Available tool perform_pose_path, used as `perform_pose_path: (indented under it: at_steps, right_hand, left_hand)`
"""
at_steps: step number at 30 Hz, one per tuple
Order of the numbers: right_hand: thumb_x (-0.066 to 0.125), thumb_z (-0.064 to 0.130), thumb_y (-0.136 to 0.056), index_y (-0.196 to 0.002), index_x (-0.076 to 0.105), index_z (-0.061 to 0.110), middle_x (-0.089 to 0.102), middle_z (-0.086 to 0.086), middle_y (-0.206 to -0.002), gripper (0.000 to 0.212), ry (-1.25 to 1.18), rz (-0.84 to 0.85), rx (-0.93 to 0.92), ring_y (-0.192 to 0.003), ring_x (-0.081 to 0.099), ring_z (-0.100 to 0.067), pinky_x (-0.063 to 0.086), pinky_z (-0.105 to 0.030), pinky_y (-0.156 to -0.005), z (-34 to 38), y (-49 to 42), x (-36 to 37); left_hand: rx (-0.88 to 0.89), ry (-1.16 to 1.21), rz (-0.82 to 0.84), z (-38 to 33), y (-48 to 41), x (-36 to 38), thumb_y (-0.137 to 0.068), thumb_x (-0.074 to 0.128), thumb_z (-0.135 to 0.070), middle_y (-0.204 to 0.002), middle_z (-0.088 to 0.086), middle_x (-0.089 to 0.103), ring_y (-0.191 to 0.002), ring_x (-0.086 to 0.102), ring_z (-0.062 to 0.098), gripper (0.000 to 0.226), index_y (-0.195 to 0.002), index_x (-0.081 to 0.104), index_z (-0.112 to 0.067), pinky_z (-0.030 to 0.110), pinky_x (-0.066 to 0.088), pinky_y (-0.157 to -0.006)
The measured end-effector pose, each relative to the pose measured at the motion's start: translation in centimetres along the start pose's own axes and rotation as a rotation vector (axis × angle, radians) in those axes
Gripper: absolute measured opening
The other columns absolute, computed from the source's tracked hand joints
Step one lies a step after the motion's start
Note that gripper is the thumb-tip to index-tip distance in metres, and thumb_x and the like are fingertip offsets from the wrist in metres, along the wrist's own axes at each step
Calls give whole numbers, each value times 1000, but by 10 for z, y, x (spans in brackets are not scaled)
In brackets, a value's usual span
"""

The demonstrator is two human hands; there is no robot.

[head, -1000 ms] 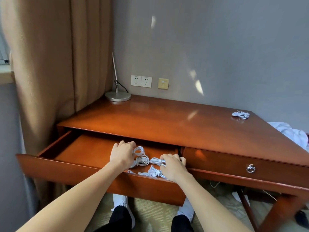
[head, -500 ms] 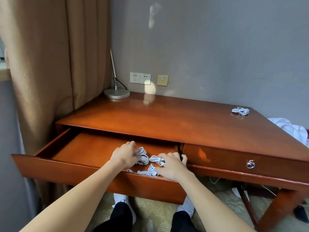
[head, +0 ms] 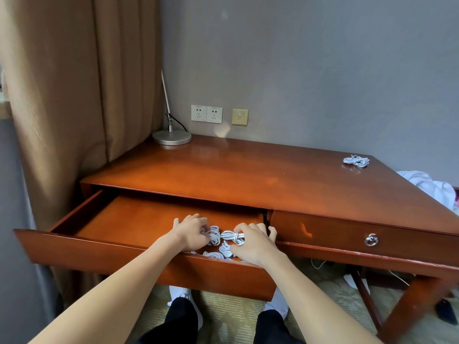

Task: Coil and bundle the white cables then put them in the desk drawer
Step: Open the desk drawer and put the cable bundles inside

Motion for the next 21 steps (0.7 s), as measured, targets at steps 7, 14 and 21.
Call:
perform_pose_path:
  at_steps: [7,14,21]
  right_hand:
    - [54,37,-97,-128,50,36,53,3,-131,32,-28,-18,-1,-135,35,-21,8,-51,-122,-2,0,-2]
    - [52,32,-100,-123,53,37,54,4,-124,24,-42,-42,-10,-130,39,-21,10,-50,-122,-2,-1,-2]
    - [52,35,-103,-146,46,30,50,1,-145,44,68,-109,-54,-143,32,-22,5,-51,-125,3,3,-14]
  left_hand:
    - [11,126,-62,-5,3,-8,-93,53,-30,-105,-7,65,-100,55,19,15,-105,58,-25,40,26,-95]
    - [20,106,-81,-4,6,-12,-93,51,-30,-95,-5,70,-93,59,19,16,-106,61,-27,39,33,-97]
    - [182,-111,-155,-24,12,-23,-98,52,-35,-123,-5,58,-118,51,18,28,-123,59,-26,39,34,-103]
Point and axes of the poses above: each hand's wrist, its own y-axis away from the middle knuckle, its own x-axis out of the palm, z = x × y, the point moved 9 cm from there along -y, towards the middle knuckle
